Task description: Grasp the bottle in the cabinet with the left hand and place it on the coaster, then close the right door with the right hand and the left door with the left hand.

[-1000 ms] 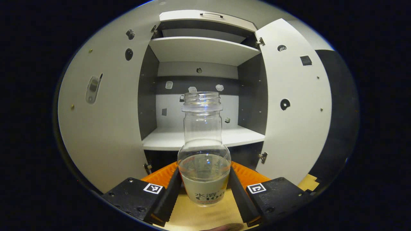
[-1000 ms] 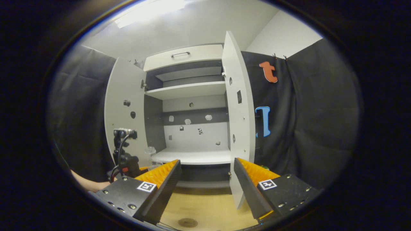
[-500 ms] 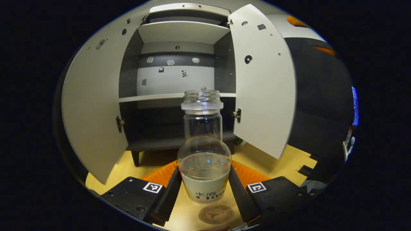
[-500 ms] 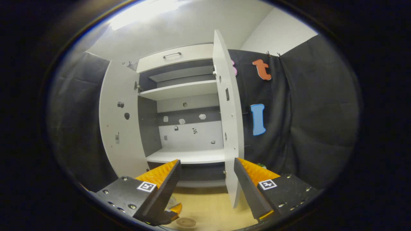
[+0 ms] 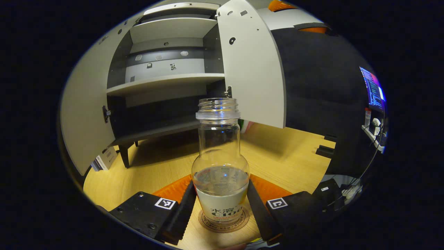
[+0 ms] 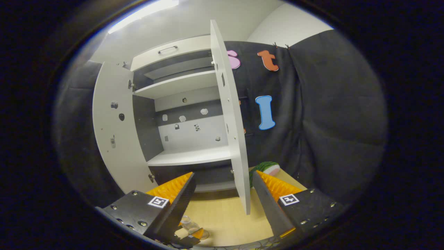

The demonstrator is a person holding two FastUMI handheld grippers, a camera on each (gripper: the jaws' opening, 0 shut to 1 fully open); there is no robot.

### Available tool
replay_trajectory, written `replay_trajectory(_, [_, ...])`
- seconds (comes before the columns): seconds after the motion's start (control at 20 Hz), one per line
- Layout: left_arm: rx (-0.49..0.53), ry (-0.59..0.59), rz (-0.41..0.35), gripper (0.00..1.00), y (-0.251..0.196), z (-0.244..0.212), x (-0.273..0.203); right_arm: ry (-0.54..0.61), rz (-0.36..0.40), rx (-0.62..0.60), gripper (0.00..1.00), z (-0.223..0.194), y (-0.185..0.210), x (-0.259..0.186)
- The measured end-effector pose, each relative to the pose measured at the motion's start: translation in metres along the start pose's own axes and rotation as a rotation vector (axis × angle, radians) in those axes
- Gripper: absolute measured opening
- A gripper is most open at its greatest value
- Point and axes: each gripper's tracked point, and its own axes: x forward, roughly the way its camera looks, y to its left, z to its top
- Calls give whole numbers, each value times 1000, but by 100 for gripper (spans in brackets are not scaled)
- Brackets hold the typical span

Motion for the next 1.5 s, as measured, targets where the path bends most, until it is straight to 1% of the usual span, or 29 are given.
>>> replay_trajectory(0.05, [-8,15,-8,81,0,-4,-1,5,2,16,100,-1,0,1])
replay_trajectory(0.15, [11,29,11,83,7,-8,-2,1,10,40,100,1,2,2])
replay_trajectory(0.2, [26,52,8,83,7,-11,-2,-6,17,43,100,3,2,1])
replay_trajectory(0.3, [36,65,-9,84,6,-12,-4,-7,19,38,100,6,0,2])
replay_trajectory(0.35, [39,66,-15,86,5,-10,-7,-8,12,29,100,8,-4,4])
replay_trajectory(0.45, [35,66,-19,86,6,-1,-14,-8,-3,18,100,10,-13,3])
replay_trajectory(0.6, [29,67,-31,86,5,23,-26,-1,-20,31,100,8,-24,-1])
replay_trajectory(0.8, [11,13,-92,86,1,80,-43,-6,-41,54,100,4,-42,-14])
replay_trajectory(0.85, [23,4,-79,85,6,93,-49,-2,-47,60,100,3,-49,-18])
replay_trajectory(0.9, [38,-5,-41,87,15,107,-54,1,-55,72,100,3,-55,-21])
replay_trajectory(0.95, [45,-20,-20,93,23,121,-60,-1,-57,83,100,7,-60,-22])
replay_trajectory(1.0, [53,-44,-5,96,26,138,-62,6,-49,91,100,9,-65,-23])
replay_trajectory(1.05, [56,-66,4,96,30,156,-67,-5,-47,91,100,15,-71,-24])
replay_trajectory(1.1, [56,-74,15,96,35,170,-72,-17,-52,83,96,24,-81,-20])
replay_trajectory(1.15, [50,-80,24,98,40,186,-76,-30,-62,67,100,32,-92,-17])
replay_trajectory(1.2, [36,-91,30,98,44,202,-83,-44,-75,50,100,40,-105,-12])
replay_trajectory(1.3, [7,-157,54,99,59,245,-96,-56,-95,35,100,57,-125,-1])
replay_trajectory(1.35, [-1,-179,87,98,72,261,-103,-63,-110,34,100,65,-134,6])
replay_trajectory(1.4, [-4,-187,139,98,87,273,-109,-67,-120,35,100,72,-142,14])
replay_trajectory(1.45, [12,-185,185,98,103,283,-114,-72,-124,34,100,78,-149,21])
replay_trajectory(1.5, [30,-172,207,98,112,289,-119,-69,-119,27,100,82,-155,28])
